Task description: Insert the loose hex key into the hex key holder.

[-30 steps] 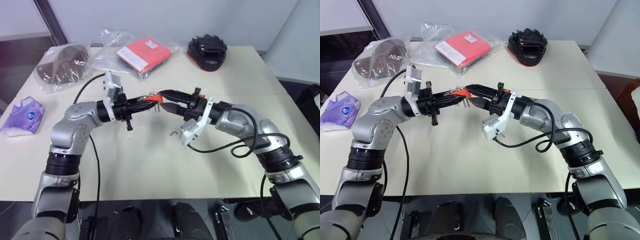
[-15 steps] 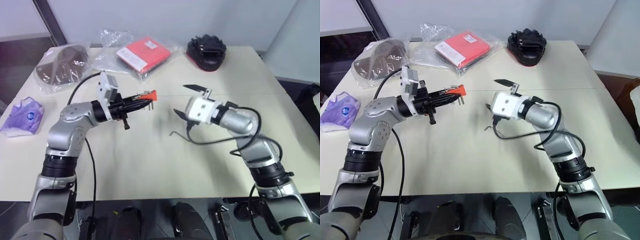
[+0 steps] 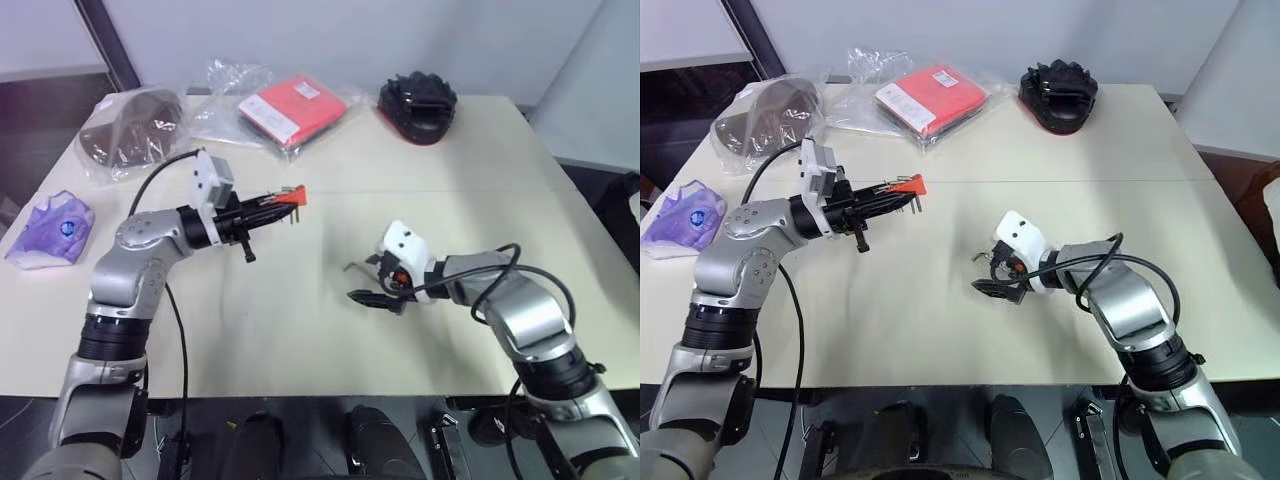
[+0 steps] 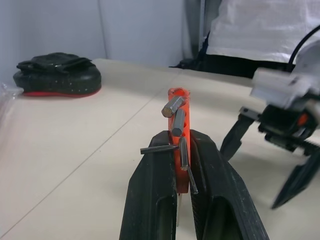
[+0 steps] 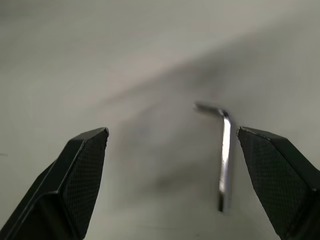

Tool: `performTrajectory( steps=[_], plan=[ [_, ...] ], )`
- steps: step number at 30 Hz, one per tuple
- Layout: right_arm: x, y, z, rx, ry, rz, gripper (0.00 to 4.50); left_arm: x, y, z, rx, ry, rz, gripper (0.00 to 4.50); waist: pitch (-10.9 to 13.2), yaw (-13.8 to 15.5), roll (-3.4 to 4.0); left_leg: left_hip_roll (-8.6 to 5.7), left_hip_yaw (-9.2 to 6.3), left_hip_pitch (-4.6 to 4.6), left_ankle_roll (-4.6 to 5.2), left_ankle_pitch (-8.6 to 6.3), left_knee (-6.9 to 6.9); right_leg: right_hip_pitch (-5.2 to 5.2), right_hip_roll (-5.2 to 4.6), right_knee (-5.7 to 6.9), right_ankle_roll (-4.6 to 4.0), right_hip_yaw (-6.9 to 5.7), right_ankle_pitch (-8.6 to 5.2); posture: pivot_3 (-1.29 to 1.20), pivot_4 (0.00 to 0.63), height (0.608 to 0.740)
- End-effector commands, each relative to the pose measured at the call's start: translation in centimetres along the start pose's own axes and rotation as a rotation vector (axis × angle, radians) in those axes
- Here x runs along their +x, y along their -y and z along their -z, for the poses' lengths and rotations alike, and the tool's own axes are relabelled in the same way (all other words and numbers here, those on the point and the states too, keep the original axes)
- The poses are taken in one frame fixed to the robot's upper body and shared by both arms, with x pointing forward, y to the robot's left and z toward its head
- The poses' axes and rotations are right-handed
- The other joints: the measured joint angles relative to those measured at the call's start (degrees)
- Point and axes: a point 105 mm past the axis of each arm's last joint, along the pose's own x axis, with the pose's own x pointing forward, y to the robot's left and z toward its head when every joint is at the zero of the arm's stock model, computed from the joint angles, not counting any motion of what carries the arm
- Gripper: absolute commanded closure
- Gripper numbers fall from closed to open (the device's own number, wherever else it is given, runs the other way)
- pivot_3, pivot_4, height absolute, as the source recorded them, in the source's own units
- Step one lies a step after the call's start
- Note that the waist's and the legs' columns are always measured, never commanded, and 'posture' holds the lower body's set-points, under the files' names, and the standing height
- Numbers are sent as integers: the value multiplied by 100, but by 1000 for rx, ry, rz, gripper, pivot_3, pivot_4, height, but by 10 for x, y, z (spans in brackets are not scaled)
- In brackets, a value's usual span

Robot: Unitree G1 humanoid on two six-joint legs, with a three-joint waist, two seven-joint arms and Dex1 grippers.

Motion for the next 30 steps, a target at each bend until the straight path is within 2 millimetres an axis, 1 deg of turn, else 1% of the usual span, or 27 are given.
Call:
performTrajectory(
  steps=[1,5,8,11,14,16,18,19,20,23,24,28,30],
  plan=[
    [4,18,0,-2,18,83,213,-3,1,-15,52,29,-2,4500,0,-4,0,0,0,0,0,0,0,0,0,0,0,0,0,0,150,740],
    [7,23,2,-6,20,98,213,-5,2,-15,52,28,-3,4500,0,-9,0,1,-1,-1,0,0,-1,-1,0,0,0,0,0,0,150,740],
    [11,28,5,24,15,112,213,-5,3,-15,52,26,-4,4500,0,-16,0,2,-1,-1,0,0,-1,-1,0,0,0,0,0,0,150,740],
    [18,28,8,14,6,115,213,-5,5,-14,52,23,-5,4500,0,-18,0,2,-1,-1,0,0,-1,-1,1,0,0,0,0,0,150,740],
    [25,27,6,-4,13,112,213,-4,6,-15,45,29,-10,4500,0,-28,0,3,-1,0,0,0,0,0,1,0,0,0,0,0,150,740],
    [28,27,3,-19,21,120,745,-3,6,-17,30,43,-20,4500,0,-33,0,4,0,1,0,0,0,0,3,0,0,1,0,0,150,740],
    [30,27,2,-27,21,117,1511,-3,6,-18,26,47,-25,4500,0,-32,0,4,-1,1,0,0,0,0,4,0,0,1,0,0,150,740],
    [31,26,3,-27,19,112,2105,-3,6,-18,27,46,-26,4500,0,-30,0,5,-1,1,0,0,0,0,4,1,0,1,0,0,150,740],
    [32,25,3,-27,18,109,2557,-3,6,-18,27,44,-26,4500,0,-27,0,4,-1,1,0,0,0,0,3,0,0,1,0,0,150,740],
    [34,25,8,-25,1,106,4159,-3,5,-19,26,45,-30,4500,0,-24,0,4,-1,1,0,0,1,1,3,0,0,1,0,0,150,740],
    [34,26,10,-22,-7,106,4485,-3,5,-19,25,46,-32,4500,0,-18,0,4,-1,1,0,0,2,2,2,0,0,1,0,0,150,740],
    [31,27,12,-17,-12,107,4485,-3,5,-19,25,49,-33,4500,0,-15,0,3,-1,1,0,0,4,4,1,0,0,1,0,0,150,740],
    [25,29,-1,-52,67,139,4485,-3,5,-19,24,49,-34,4500,0,-9,0,3,-1,1,0,0,4,4,2,0,0,0,0,0,150,740]
  ],
)
